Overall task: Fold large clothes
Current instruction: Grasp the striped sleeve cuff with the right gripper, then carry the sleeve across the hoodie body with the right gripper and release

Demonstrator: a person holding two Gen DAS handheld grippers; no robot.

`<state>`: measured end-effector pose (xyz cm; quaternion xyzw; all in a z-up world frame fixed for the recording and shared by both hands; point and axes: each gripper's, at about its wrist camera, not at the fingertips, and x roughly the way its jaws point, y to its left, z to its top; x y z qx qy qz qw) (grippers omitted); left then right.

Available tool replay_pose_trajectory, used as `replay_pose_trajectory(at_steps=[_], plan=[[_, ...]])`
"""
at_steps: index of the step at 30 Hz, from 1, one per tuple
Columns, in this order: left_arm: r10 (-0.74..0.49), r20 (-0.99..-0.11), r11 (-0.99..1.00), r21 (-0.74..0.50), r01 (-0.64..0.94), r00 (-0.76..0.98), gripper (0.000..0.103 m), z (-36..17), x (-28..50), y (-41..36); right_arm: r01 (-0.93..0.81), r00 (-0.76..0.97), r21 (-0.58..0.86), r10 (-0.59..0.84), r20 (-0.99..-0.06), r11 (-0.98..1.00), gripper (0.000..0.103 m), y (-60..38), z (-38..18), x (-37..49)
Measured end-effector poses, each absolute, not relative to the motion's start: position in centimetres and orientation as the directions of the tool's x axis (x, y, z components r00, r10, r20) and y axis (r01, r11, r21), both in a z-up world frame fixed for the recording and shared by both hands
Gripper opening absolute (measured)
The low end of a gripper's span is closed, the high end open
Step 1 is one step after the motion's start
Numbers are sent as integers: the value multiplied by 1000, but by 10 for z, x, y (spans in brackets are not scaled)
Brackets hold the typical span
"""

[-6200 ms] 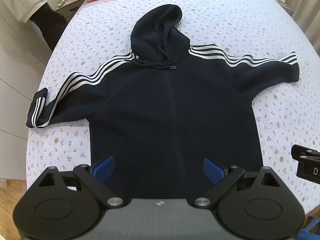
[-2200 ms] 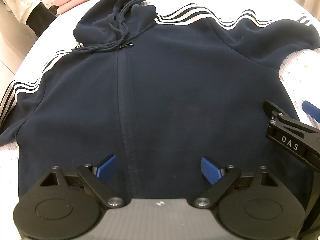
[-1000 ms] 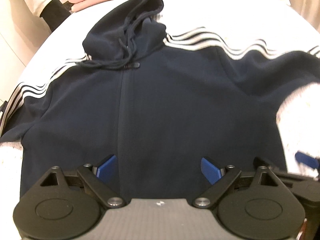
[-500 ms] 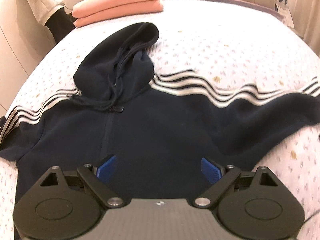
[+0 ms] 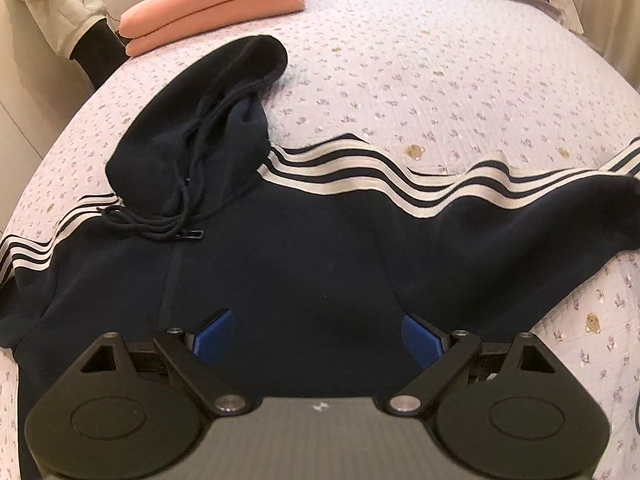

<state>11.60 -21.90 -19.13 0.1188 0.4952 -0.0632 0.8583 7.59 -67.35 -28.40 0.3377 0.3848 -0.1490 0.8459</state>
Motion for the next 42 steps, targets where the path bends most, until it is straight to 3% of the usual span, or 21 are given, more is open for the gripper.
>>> replay_pose_trajectory(at_steps=[1, 2, 3, 4, 6, 11, 13, 15, 16, 17, 23, 25, 27, 31, 35, 37, 38, 42], plan=[[12, -866, 963, 145, 229, 500, 92, -193, 117, -221, 501, 671, 458, 5, -741, 734, 95, -670, -284, 82], [14, -867, 962, 149, 231, 499, 92, -193, 118, -222, 487, 674, 459, 15, -739, 744, 69, -668, -282, 88], [16, -867, 960, 152, 234, 499, 91, -193, 119, -224, 470, 672, 462, 35, -740, 753, 30, -665, -279, 93], [16, -866, 959, 154, 237, 501, 91, -193, 119, -226, 461, 670, 452, 35, -742, 764, 17, -660, -274, 97], [14, -862, 958, 156, 239, 507, 91, -191, 120, -228, 449, 690, 392, -33, -723, 803, 11, -648, -252, 89], [6, -863, 963, 141, 230, 505, 91, -190, 123, -229, 509, 670, -30, -418, -613, 860, 10, -589, -185, 57], [6, -869, 962, 139, 233, 495, 91, -193, 124, -231, 548, 598, -155, -514, -615, 822, 18, -570, -188, 59], [7, -871, 960, 144, 240, 492, 91, -195, 123, -233, 505, 522, -184, -468, -713, 843, 81, -569, -212, 71], [5, -870, 959, 144, 244, 493, 91, -195, 123, -233, 511, 510, -115, -407, -758, 852, 82, -579, -224, 68], [4, -868, 957, 147, 250, 496, 91, -194, 122, -234, 538, 507, -42, -362, -782, 842, 75, -590, -231, 60], [14, -870, 952, 162, 259, 492, 91, -199, 120, -234, 720, 584, 344, -259, -769, 602, 77, -684, -245, -16], [13, -875, 956, 152, 251, 483, 91, -200, 120, -235, 748, 604, 442, -230, -763, 495, 73, -713, -260, -24], [8, -877, 956, 148, 254, 481, 91, -200, 117, -238, 735, 637, 519, -179, -750, 437, 64, -733, -275, -26], [4, -873, 943, 166, 290, 488, 91, -200, 111, -249, 665, 728, 698, -25, -685, 264, 63, -762, -313, -11], [2, -875, 940, 167, 299, 483, 91, -202, 108, -258, 635, 746, 706, -10, -666, 315, 61, -759, -315, 20], [-2, -877, 940, 162, 299, 481, 91, -202, 107, -260, 599, 755, 705, 23, -655, 380, 17, -750, -308, 35], [-2, -877, 940, 163, 301, 481, 91, -202, 106, -262, 594, 752, 690, 19, -659, 414, 11, -745, -302, 39], [-2, -873, 938, 167, 304, 488, 91, -201, 105, -264, 655, 696, 476, -222, -683, 587, 11, -727, -247, 19]])
